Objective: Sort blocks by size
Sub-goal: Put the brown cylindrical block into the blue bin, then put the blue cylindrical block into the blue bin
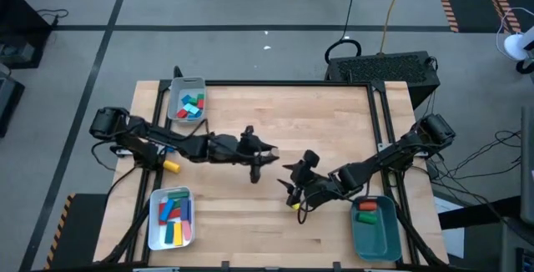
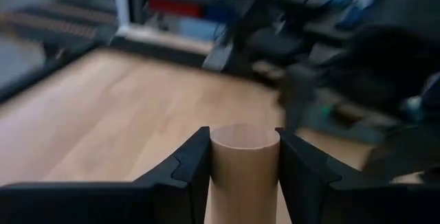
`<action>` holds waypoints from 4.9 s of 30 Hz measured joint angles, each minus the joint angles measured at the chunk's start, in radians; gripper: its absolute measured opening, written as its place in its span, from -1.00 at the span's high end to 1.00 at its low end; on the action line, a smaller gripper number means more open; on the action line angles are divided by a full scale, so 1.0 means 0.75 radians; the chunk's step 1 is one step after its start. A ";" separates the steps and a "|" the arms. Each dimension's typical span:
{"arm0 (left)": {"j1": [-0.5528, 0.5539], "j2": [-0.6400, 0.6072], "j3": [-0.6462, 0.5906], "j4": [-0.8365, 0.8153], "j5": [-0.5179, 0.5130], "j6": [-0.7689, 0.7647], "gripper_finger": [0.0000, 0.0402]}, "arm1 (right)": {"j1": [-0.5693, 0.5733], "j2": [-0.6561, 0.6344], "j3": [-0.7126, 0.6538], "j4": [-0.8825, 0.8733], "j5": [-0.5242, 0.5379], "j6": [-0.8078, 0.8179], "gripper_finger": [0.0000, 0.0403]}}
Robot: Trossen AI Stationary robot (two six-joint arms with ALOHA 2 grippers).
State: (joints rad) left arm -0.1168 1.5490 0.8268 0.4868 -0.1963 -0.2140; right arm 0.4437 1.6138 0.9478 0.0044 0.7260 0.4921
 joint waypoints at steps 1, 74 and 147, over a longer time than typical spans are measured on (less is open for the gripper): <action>-0.015 0.000 0.000 0.040 0.000 0.020 0.32 | 0.003 0.000 0.000 0.004 0.048 -0.005 -0.04; -0.188 0.074 0.001 0.266 -0.205 0.187 -0.50 | 0.546 -0.440 0.001 -1.128 -0.470 0.941 0.47; -0.424 0.070 0.001 -0.293 -0.656 0.012 -0.50 | 0.507 -0.051 0.243 -1.178 0.121 0.728 -0.07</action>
State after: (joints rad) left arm -0.4350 1.6012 0.8272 0.2671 -0.6882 -0.2047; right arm 0.8242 1.5757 1.1297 -0.8792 0.8169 1.0384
